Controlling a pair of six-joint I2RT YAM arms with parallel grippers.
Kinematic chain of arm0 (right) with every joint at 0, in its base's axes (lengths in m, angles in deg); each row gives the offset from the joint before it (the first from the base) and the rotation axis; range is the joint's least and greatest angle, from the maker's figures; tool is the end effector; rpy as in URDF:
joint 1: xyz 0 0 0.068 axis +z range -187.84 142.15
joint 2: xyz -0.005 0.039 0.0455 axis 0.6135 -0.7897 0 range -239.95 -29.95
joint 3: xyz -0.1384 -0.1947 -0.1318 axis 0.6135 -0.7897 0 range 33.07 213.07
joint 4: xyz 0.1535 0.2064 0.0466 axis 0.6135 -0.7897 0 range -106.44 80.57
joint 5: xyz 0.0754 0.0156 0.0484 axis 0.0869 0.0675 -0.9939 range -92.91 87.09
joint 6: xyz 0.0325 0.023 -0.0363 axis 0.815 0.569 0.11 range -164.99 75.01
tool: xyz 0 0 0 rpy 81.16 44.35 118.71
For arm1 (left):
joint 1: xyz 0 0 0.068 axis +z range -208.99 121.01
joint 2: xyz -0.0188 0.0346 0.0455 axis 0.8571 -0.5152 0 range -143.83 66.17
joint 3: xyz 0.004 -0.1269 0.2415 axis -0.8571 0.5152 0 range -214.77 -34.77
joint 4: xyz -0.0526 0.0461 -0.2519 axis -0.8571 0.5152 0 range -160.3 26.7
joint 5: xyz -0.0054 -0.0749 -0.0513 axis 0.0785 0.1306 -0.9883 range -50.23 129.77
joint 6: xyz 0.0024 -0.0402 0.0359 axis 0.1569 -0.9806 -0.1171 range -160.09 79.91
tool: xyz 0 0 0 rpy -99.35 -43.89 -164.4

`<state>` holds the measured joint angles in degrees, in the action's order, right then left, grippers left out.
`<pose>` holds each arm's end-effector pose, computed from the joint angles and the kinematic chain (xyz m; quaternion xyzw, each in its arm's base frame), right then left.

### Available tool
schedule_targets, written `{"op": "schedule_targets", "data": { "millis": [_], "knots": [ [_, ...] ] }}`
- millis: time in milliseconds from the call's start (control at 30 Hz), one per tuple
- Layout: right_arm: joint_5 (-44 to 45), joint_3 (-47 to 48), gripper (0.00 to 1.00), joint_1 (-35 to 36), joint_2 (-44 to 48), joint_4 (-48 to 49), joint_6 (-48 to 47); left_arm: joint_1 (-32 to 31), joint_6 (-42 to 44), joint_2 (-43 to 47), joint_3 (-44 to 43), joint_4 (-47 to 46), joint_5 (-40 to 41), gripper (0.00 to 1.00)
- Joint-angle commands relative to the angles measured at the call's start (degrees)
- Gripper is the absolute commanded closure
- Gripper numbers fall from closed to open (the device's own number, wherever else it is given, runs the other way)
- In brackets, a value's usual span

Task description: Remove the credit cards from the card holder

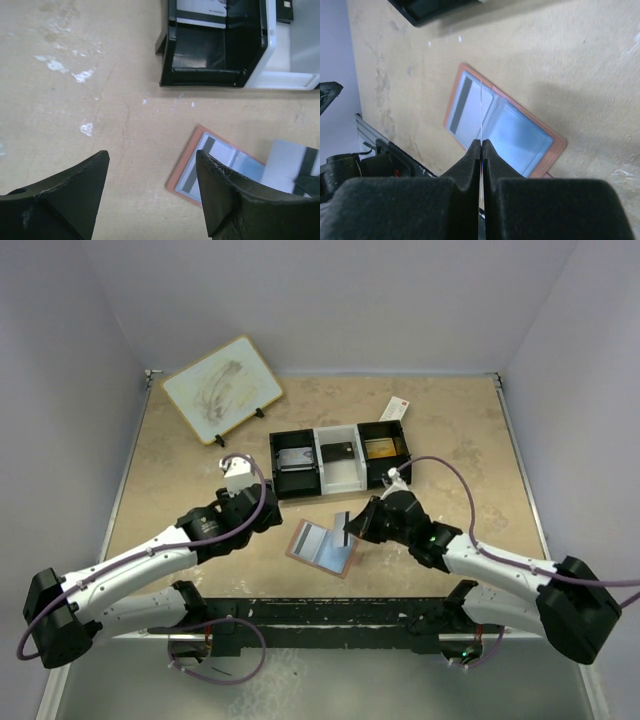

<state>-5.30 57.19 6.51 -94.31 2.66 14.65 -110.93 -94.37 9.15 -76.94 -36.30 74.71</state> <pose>0.1621 0.1605 0.1874 0.1034 0.8514 0.4159 0.3023 0.1370 -0.1420 0.2524 -0.1237 0.8907 -0.0994 0.4260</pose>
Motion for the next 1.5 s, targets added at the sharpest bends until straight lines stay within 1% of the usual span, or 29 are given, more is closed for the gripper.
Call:
{"op": "schedule_targets", "data": {
  "millis": [0, 100, 233, 267, 333, 400, 433, 500, 600, 667, 767, 967, 1067, 1167, 1333, 1467],
  "knots": [
    [8.4, 4.3, 1.00, 0.3, 6.1, -2.8, -8.7, 2.3, 5.5, -0.6, -5.9, 5.9, 6.8, 0.31],
    [7.8, 4.7, 1.00, 0.3, 8.4, 2.2, -15.0, 5.7, 8.0, 0.2, -6.9, 6.0, 6.5, 0.30],
    [4.6, 4.6, 1.00, 0.3, 8.6, 10.1, -22.8, 15.9, 12.4, 0.6, -6.8, 5.4, -0.3, 0.29],
    [3.7, 4.9, 1.00, 0.3, 8.2, 11.6, -25.3, 17.8, 13.1, 0.8, -6.8, 5.5, -1.6, 0.29],
    [2.4, 6.1, 1.00, 0.3, 7.1, 13.6, -31.1, 19.5, 14.2, 1.4, -6.7, 5.6, -1.9, 0.29],
    [1.1, 7.9, 1.00, 0.3, 5.4, 15.1, -37.7, 21.0, 15.8, 2.2, -6.6, 5.1, -1.2, 0.28],
    [0.0, 9.2, 1.00, 0.4, 4.4, 15.5, -42.5, 22.2, 17.0, 2.4, -6.7, 4.8, -1.4, 0.27],
    [-1.0, 11.9, 1.00, 0.4, 2.3, 15.6, -49.7, 25.9, 19.4, 1.7, -7.7, 4.9, -1.9, 0.27],
    [-6.1, 15.8, 1.00, 0.4, -1.4, 15.0, -61.7, 32.4, 20.8, 0.4, -8.0, 4.0, -2.7, 0.27],
    [-6.6, 19.0, 1.00, 0.4, -4.2, 14.1, -66.8, 35.2, 21.0, 0.9, -7.4, 3.1, -1.7, 0.28],
    [-7.0, 24.9, 1.00, 0.4, -9.1, 11.8, -73.0, 35.7, 21.6, 3.4, -6.7, 2.8, 2.4, 0.28],
    [-6.7, 34.1, 1.00, 0.3, -21.6, 8.7, -83.4, 35.7, 21.0, 7.3, -6.1, 2.5, 6.6, 0.27],
    [-6.0, 37.9, 1.00, 0.3, -26.6, 6.0, -89.8, 35.7, 20.6, 8.4, -5.5, 2.1, 6.8, 0.26],
    [-6.1, 41.6, 1.00, 0.3, -30.9, 3.8, -94.2, 35.7, 21.1, 8.9, -4.8, 0.7, 5.3, 0.26],
    [-5.8, 47.3, 1.00, 0.3, -36.1, 1.1, -97.8, 35.7, 20.8, 9.1, -5.5, 0.8, 7.5, 0.26],
    [-4.9, 49.3, 1.00, 0.3, -39.7, -0.7, -102.3, 35.7, 20.8, 9.7, -5.2, 0.6, 7.4, 0.25]
  ]
}}
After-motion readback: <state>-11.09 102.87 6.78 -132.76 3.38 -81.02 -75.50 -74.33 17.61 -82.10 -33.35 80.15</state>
